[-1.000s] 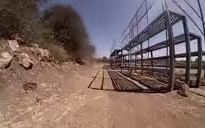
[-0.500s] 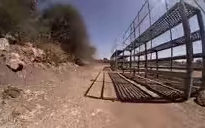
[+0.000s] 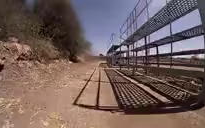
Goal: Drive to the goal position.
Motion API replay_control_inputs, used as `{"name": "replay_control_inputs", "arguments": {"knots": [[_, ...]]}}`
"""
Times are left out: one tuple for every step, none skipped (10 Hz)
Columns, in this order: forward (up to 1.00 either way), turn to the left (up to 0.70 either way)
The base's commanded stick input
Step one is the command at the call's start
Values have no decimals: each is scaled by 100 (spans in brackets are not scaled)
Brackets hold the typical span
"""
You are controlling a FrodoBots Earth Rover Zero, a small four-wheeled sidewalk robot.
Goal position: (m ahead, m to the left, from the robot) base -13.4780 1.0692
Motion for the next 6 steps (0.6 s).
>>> {"name": "replay_control_inputs", "arguments": {"knots": [[100, 0], [100, 0], [100, 0], [100, 0], [100, 0], [100, 0]]}}
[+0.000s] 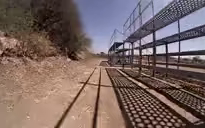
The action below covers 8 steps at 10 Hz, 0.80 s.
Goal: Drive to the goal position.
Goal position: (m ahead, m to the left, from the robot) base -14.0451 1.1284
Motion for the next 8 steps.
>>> {"name": "replay_control_inputs", "arguments": {"knots": [[100, 0], [100, 0], [100, 0], [100, 0], [100, 0], [100, 0], [100, 0], [100, 0]]}}
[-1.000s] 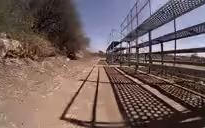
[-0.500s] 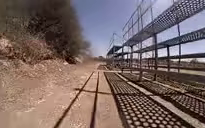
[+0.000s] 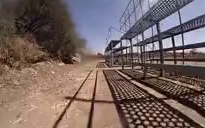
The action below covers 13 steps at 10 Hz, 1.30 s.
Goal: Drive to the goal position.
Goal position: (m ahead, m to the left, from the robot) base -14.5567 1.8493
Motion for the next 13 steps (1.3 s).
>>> {"name": "replay_control_inputs", "arguments": {"knots": [[100, 0], [100, 0], [100, 0], [100, 0], [100, 0], [100, 0], [100, 0], [100, 0], [100, 0], [100, 0], [100, 0], [100, 0], [100, 0]]}}
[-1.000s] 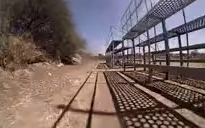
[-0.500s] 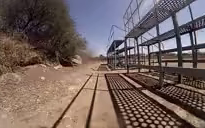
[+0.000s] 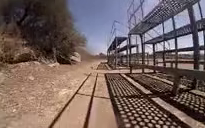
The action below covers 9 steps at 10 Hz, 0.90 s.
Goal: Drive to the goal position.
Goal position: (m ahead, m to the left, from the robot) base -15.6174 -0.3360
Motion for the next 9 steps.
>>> {"name": "replay_control_inputs", "arguments": {"knots": [[100, 0], [100, 0], [100, 0], [100, 0], [100, 0], [100, 0], [100, 0], [100, 0], [100, 0]]}}
